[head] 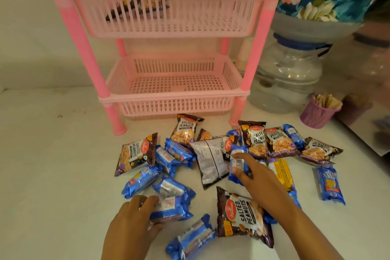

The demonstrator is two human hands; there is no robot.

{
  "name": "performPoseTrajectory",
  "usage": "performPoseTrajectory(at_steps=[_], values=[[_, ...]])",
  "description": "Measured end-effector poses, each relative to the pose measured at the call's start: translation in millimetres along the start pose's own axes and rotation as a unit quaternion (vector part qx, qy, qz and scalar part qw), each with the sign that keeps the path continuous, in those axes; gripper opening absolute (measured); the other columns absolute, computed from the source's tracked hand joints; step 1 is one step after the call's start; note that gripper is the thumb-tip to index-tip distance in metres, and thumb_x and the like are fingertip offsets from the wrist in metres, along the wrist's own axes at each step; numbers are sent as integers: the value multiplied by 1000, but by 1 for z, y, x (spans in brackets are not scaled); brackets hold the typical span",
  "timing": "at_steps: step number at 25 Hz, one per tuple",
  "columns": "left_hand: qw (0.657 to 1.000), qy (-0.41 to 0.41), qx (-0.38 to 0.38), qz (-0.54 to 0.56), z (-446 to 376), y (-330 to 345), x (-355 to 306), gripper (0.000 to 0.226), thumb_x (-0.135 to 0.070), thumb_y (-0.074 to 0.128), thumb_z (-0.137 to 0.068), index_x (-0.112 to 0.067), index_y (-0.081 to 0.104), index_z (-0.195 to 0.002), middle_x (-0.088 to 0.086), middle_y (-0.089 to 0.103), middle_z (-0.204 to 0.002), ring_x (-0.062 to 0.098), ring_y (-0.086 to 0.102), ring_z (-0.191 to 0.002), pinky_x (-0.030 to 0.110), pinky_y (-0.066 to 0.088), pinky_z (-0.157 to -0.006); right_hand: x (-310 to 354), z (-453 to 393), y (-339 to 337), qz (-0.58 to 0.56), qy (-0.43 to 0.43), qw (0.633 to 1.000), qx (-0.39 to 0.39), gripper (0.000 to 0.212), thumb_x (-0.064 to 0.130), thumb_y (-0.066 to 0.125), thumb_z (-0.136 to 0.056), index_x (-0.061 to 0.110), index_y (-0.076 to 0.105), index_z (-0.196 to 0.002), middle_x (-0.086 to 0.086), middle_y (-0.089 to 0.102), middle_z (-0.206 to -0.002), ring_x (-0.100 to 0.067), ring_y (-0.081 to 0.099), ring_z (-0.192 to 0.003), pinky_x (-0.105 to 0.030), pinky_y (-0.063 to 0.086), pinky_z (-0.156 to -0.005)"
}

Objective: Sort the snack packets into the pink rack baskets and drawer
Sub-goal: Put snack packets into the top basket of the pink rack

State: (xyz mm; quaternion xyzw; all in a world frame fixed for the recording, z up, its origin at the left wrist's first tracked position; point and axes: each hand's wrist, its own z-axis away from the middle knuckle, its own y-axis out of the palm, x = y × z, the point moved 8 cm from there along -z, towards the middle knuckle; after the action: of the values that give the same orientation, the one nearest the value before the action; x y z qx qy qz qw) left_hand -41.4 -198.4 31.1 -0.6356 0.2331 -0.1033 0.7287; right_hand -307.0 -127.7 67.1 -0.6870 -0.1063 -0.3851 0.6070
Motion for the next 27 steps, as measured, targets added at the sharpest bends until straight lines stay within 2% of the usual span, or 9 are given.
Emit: performPoseTrajectory(at_steps=[2, 5, 7, 10, 13, 17, 20, 22, 27], values=[[999, 23, -48, 8, -5, -29, -7, 64, -61, 64, -68, -37, 47, -125, -10, 53, -123, 15, 55, -109, 22, 48, -84, 15, -1, -8, -11, -22, 1000, -3, 32, 43, 47, -91, 51, 40, -121, 7, 53, -58, -1, 46, -44, -13, 37, -45], [985, 111, -131, 23, -16, -87, -26, 62, -45, 89, -36, -19, 70, -89, -1, 68, -86, 19, 67, -64, 15, 45, -43, 49, -6, -31, -38, -64, 997, -8, 32, 43, 49, -90, 68, 35, -103, 15, 60, -85, 8, 54, -65, -9, 41, -55], [975, 132, -178, 9, -26, -129, -36, 58, -39, 90, -36, -18, 68, -86, -3, 67, -78, 18, 64, -55, 8, 32, -43, 78, -10, -53, -56, -98, 994, -11, 34, 41, 50, -89, 70, 36, -101, 21, 62, -93, 7, 58, -77, -11, 45, -60], [959, 113, -258, 29, -42, -196, -42, 44, -37, 80, -59, -21, 63, -97, -6, 62, -85, 16, 60, -65, 20, 40, -47, 131, -20, -102, -79, -165, 982, -34, 29, 52, 47, -82, 69, 39, -104, 32, 60, -84, 10, 59, -75, -9, 44, -59], [931, 112, -339, 73, -62, -269, -53, 22, -40, 65, -72, -24, 55, -85, -11, 49, -77, 4, 47, -59, 19, 32, -46, 186, -34, -156, -86, -234, 966, -63, 36, 63, 43, -69, 66, 42, -105, 17, 66, -90, 3, 63, -77, -15, 48, -61], [903, 141, -395, 95, -98, -356, -79, 28, -48, 54, -69, -19, 52, -69, -7, 45, -68, 4, 45, -59, 23, 31, -47, 246, -65, -205, -58, -302, 947, -92, 37, 63, 44, -73, 60, 43, -110, 3, 66, -89, -8, 63, -71, -22, 52, -67], [901, 143, -403, 72, -146, -396, -93, 30, -44, 57, -73, -14, 53, -74, -2, 42, -68, 19, 46, -60, 24, 30, -49, 278, -107, -231, -18, -322, 938, -126, 26, 51, 48, -85, 56, 44, -111, 14, 53, -60, -2, 44, -46, -11, 39, -49], [915, 116, -382, 57, -189, -413, -96, 31, -40, 60, -76, -10, 54, -76, 1, 42, -65, 24, 48, -59, 26, 28, -44, 293, -150, -244, 30, -303, 943, -136, 28, 44, 47, -90, 48, 43, -117, 12, 48, -57, -3, 39, -43, -14, 35, -43], [943, 67, -326, 14, -290, -410, -102, 34, -40, 58, -81, -10, 45, -72, 4, 45, -65, 24, 45, -62, 26, 26, -45, 319, -261, -225, 185, -233, 951, -81, 43, 34, 54, -89, 24, 46, -131, -5, 55, -123, -23, 54, -103, -24, 37, -82]])
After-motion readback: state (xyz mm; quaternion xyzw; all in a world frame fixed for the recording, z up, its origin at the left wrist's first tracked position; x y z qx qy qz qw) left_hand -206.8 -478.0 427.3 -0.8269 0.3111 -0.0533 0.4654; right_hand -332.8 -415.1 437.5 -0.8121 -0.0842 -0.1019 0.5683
